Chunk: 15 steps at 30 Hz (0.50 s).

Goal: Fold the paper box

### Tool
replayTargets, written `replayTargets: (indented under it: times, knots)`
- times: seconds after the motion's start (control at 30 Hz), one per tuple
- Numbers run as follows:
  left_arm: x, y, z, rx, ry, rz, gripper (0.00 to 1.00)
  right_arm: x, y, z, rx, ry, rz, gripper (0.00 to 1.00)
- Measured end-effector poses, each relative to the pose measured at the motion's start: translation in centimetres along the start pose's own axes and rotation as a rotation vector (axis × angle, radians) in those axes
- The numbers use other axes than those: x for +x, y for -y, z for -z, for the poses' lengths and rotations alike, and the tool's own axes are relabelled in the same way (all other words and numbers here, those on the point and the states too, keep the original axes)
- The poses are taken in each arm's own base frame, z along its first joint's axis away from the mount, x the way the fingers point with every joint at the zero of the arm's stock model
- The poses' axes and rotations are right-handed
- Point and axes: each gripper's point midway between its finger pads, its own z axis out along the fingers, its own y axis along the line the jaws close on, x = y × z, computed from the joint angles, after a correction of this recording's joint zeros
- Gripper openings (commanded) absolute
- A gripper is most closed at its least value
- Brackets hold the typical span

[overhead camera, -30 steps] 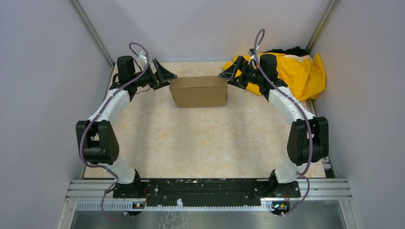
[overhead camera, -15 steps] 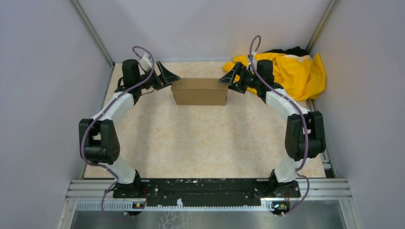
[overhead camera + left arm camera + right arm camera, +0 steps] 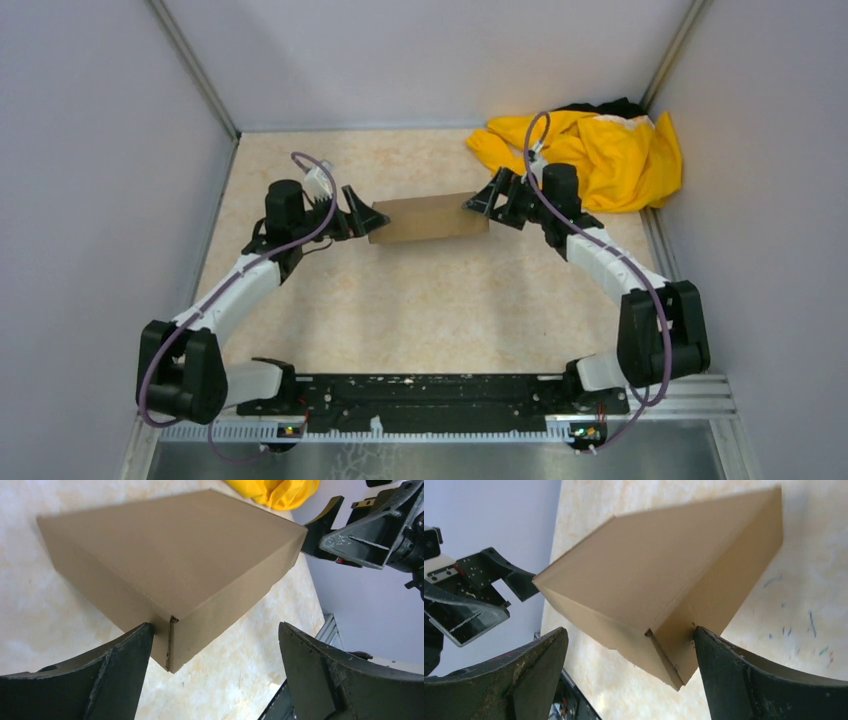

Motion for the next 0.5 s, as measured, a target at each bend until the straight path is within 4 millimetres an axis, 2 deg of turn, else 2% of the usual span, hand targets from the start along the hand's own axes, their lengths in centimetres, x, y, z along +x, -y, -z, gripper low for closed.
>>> replayTargets:
  times: [0.3,0.4,0.5]
  knots:
    - [6.5,-2.5,2.2,-0.071,-0.073,0.063,0.99,9.5,1.9,1.9,0.060,-0.135,-0.042,0.94]
    - [7.9,-2.5,3.0,-0.078,-0.089,0.079,0.99,11.3,2.0,3.0,0.073,-0.170,-0.049,0.94]
    - [8.4,-1.8,3.9,-0.081,-0.101,0.079,0.99,11.8,1.7,3.9,0.093,-0.184,-0.031,0.95]
